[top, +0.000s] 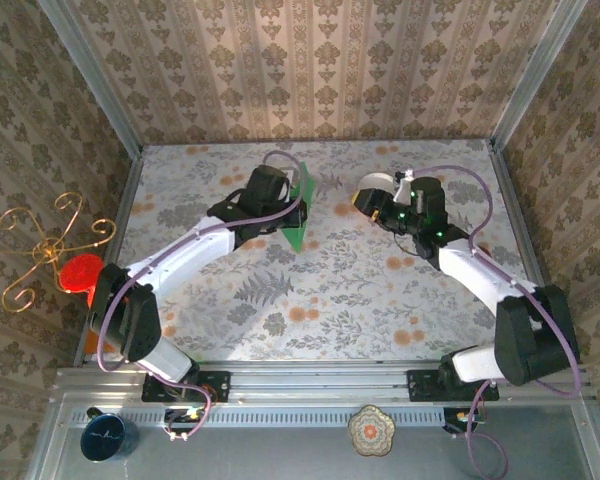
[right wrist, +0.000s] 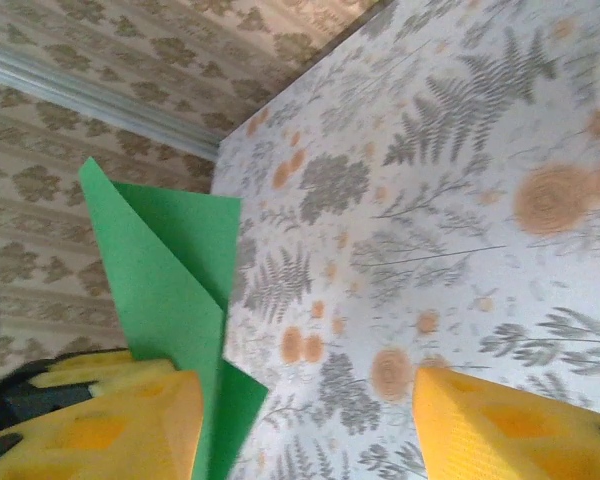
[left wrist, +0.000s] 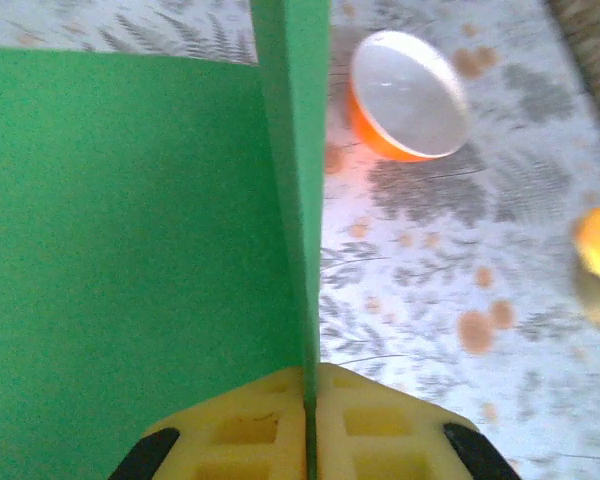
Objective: Fold a paper plane with a square sheet of paper (pick it up from the middle)
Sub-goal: Turn over the paper at the center of the table.
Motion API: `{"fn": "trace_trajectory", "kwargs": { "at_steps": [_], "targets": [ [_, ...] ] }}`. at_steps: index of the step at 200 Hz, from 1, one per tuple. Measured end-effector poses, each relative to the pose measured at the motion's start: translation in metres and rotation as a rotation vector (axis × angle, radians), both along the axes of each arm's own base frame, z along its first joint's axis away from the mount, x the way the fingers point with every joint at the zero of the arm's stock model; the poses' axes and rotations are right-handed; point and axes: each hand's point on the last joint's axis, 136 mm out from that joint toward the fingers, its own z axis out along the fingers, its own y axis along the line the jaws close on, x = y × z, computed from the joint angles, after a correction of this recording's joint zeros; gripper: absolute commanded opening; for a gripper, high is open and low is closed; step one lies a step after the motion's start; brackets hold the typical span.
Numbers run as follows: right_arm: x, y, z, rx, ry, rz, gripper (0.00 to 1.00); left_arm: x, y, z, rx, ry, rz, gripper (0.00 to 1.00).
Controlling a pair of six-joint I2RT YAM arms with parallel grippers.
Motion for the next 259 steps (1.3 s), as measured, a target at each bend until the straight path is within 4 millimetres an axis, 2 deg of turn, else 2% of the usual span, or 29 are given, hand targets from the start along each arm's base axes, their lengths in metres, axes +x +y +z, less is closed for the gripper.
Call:
{"fn": "trace_trajectory", "kwargs": {
  "at_steps": [16, 58, 83, 101, 142, 180, 217, 259],
  "targets": [
    [-0.006, -0.011, -0.004, -0.055, 0.000, -0.033, 0.60, 0.003, 0.008, -0.012, 0.157, -0.013, 0.023, 0.11],
    [-0.018, -0.032, -0.036, -0.154, 0.074, -0.097, 0.60, 0.007, 0.034, -0.070, 0.649, -0.004, 0.059, 0.11],
    [-0.025, -0.042, -0.048, -0.174, 0.113, -0.127, 0.59, 0.004, 0.034, -0.090, 0.867, -0.030, 0.036, 0.11],
    [-0.028, -0.052, -0.046, -0.186, 0.109, -0.163, 0.59, 0.001, 0.032, -0.103, 0.971, -0.043, 0.013, 0.11],
    [-0.031, -0.077, -0.044, -0.198, 0.105, -0.256, 0.60, 0.002, 0.033, -0.138, 1.098, -0.028, -0.015, 0.11],
    [-0.033, -0.086, -0.052, -0.194, 0.136, -0.285, 0.59, 0.000, 0.035, -0.165, 1.151, 0.003, -0.036, 0.15],
    [-0.034, -0.087, -0.058, -0.187, 0.162, -0.292, 0.59, -0.002, 0.033, -0.171, 1.144, 0.020, -0.046, 0.22],
    [-0.033, -0.087, -0.063, -0.176, 0.185, -0.301, 0.60, -0.008, 0.019, -0.173, 1.068, 0.052, -0.046, 0.27]
  ]
}}
